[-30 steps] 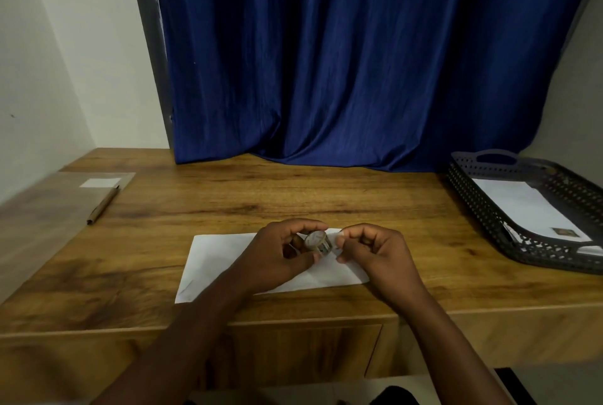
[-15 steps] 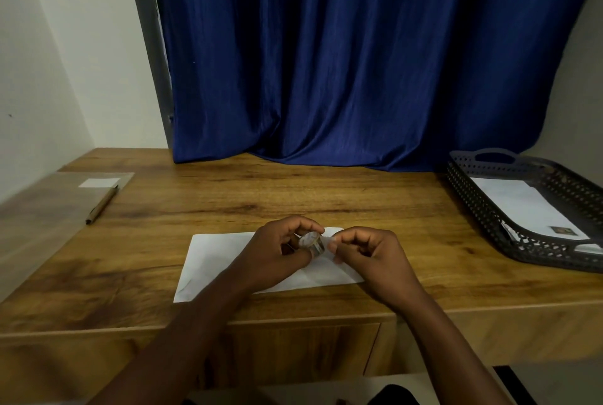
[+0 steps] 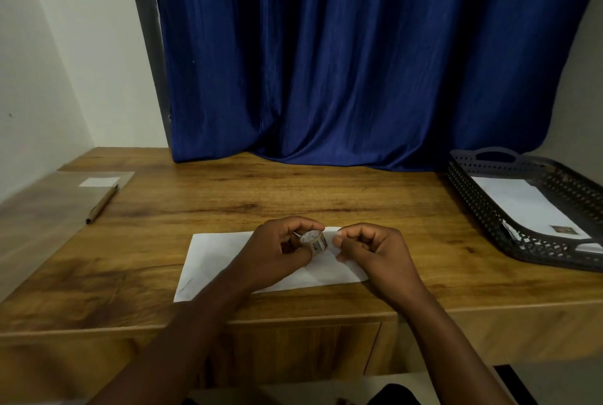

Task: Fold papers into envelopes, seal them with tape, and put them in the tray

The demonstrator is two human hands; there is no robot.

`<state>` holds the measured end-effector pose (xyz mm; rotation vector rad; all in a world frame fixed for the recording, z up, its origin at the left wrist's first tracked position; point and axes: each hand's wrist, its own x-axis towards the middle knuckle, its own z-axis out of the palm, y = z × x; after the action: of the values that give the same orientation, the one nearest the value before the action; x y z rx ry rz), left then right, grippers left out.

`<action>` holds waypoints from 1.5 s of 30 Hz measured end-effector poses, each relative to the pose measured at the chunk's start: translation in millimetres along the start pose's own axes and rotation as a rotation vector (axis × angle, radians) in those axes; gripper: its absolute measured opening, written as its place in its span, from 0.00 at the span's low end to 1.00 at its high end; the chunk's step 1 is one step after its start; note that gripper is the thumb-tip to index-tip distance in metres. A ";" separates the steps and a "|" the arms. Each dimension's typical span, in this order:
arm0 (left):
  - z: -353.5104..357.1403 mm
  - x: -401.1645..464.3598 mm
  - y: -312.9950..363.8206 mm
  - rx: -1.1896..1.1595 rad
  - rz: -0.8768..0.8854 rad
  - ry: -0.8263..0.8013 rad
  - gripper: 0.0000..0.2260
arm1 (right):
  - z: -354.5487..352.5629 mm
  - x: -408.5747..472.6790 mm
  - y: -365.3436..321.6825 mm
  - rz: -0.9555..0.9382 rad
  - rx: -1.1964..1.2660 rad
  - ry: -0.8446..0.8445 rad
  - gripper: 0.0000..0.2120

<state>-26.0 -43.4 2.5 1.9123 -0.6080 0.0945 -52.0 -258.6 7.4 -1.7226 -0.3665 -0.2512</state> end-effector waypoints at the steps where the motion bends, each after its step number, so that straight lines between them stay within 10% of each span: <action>1: 0.0 0.3 -0.9 0.001 -0.001 0.006 0.19 | -0.1 0.2 0.4 0.007 0.010 0.010 0.04; 20: -5.5 5.7 3.3 -0.072 0.006 0.258 0.17 | -0.2 3.0 4.6 0.081 -0.140 0.161 0.05; 30: -53.9 31.2 -26.4 0.590 -0.185 0.313 0.06 | 0.7 2.8 3.1 0.105 -0.223 0.174 0.06; 37: -45.1 29.0 -34.9 0.835 -0.057 0.417 0.26 | 2.3 2.7 3.7 0.094 -0.283 0.163 0.07; 45: -26.1 17.9 -17.7 0.753 0.276 -0.080 0.17 | 6.3 5.1 -1.5 -0.044 -0.598 0.106 0.07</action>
<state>3.0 -21.7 4.6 2.5459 -0.9850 0.4821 -48.1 -251.7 9.5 -2.2765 -0.2640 -0.5213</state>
